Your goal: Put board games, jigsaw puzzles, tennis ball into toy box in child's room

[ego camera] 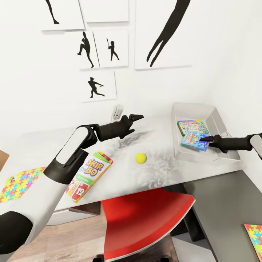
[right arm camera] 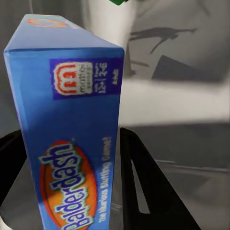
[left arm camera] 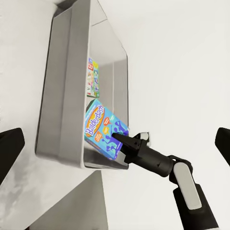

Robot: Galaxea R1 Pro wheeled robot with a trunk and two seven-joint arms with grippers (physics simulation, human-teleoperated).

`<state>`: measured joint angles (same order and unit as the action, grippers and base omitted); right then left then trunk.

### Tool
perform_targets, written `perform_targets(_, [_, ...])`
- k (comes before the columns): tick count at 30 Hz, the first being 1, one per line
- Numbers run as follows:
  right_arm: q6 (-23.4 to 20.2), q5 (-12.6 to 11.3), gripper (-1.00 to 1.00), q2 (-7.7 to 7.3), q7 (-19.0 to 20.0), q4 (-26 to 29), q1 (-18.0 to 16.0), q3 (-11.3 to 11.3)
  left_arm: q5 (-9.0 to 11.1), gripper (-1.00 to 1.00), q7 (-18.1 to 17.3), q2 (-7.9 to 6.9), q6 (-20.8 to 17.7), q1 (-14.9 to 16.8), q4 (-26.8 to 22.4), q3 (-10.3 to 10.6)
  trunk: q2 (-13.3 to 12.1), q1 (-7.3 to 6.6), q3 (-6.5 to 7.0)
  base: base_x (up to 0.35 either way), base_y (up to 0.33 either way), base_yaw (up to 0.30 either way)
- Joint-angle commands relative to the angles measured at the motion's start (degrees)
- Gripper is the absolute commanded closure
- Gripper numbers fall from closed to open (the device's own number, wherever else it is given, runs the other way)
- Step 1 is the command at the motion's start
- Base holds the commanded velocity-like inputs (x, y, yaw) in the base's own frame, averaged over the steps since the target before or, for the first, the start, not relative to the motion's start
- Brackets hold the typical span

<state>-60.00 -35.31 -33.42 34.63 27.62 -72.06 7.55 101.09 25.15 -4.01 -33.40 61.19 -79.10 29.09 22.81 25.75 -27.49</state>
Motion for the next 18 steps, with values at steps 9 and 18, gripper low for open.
perform_targets(9, [0.0,0.32,1.0,-0.06,0.61,-0.02,-0.06,0.27,0.62,-1.0,0.59,0.01,0.09,0.07,-0.03,0.06,0.11,0.03,-0.15,0.0,0.0,0.0])
perform_targets(18, [0.0,0.32,1.0,-0.06,0.61,-0.02,-0.05,0.27,0.63,-1.0,0.6,0.11,0.09,0.12,-0.01,0.08,0.11,0.03,-0.34,0.0,0.0,0.0])
